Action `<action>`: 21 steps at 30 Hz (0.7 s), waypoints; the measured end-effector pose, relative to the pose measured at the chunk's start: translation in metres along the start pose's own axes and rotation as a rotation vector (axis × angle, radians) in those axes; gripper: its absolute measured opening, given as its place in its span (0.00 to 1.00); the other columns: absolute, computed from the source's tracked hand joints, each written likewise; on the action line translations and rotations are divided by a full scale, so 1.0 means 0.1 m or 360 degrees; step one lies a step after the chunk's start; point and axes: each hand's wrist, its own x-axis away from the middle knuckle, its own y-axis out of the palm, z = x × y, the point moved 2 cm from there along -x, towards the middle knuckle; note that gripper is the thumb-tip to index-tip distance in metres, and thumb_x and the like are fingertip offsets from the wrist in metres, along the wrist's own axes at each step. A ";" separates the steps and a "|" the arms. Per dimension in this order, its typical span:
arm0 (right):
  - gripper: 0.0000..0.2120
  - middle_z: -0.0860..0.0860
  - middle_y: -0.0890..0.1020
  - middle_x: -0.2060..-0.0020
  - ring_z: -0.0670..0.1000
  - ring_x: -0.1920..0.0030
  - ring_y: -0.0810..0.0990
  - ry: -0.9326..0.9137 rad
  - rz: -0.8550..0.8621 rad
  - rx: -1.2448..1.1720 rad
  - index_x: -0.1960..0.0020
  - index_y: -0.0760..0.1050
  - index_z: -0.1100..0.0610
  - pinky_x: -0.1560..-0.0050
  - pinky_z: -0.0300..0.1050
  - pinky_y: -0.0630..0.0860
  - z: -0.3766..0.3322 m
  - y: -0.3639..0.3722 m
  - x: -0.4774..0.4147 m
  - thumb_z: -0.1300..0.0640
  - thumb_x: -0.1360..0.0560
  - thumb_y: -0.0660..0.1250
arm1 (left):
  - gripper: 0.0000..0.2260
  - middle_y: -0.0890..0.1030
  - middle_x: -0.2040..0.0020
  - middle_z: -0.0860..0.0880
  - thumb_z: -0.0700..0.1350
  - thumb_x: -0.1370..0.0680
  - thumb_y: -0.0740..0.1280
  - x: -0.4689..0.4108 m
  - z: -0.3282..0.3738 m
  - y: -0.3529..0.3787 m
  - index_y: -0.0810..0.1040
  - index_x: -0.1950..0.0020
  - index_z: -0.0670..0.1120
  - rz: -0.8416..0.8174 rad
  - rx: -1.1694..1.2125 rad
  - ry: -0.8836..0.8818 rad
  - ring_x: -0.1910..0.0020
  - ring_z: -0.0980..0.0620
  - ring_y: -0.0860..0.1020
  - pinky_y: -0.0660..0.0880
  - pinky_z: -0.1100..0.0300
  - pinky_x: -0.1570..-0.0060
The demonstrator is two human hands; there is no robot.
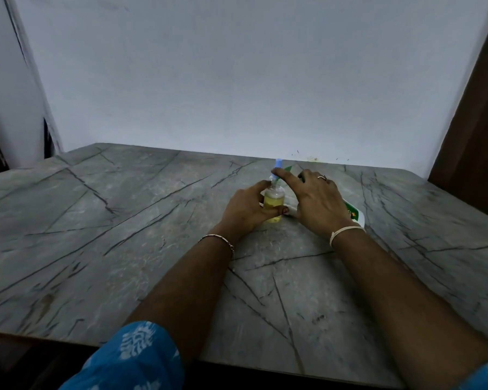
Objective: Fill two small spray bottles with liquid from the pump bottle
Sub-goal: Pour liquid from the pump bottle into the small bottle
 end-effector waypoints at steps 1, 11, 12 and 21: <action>0.36 0.56 0.74 0.45 0.58 0.43 0.74 -0.0002 -0.0008 0.0008 0.24 0.51 0.41 0.42 0.54 0.70 0.00 0.00 0.00 0.51 0.24 0.68 | 0.31 0.84 0.50 0.49 0.62 0.34 0.74 0.00 0.00 0.00 0.72 0.34 0.53 0.0001 0.0001 0.0005 0.53 0.52 0.81 0.71 0.65 0.56; 0.35 0.57 0.73 0.42 0.60 0.39 0.73 0.0071 0.0015 0.0035 0.29 0.60 0.46 0.39 0.57 0.69 -0.07 0.00 -0.05 0.55 0.30 0.73 | 0.31 0.84 0.50 0.50 0.61 0.34 0.74 0.00 0.00 0.00 0.73 0.34 0.53 0.0009 0.0021 0.0012 0.54 0.54 0.81 0.72 0.66 0.55; 0.35 0.57 0.73 0.42 0.60 0.39 0.73 0.0072 0.0016 0.0034 0.29 0.60 0.46 0.39 0.57 0.69 -0.08 0.00 -0.05 0.55 0.30 0.73 | 0.31 0.84 0.49 0.50 0.61 0.34 0.74 0.00 0.00 0.00 0.73 0.34 0.53 0.0008 0.0017 0.0013 0.53 0.54 0.81 0.72 0.65 0.55; 0.35 0.57 0.73 0.42 0.60 0.40 0.73 0.0047 -0.0006 0.0032 0.26 0.55 0.42 0.39 0.57 0.69 -0.02 -0.01 0.02 0.51 0.26 0.70 | 0.32 0.84 0.48 0.49 0.63 0.34 0.73 -0.02 -0.03 0.03 0.72 0.33 0.52 -0.0002 -0.0026 0.0029 0.54 0.53 0.81 0.71 0.65 0.56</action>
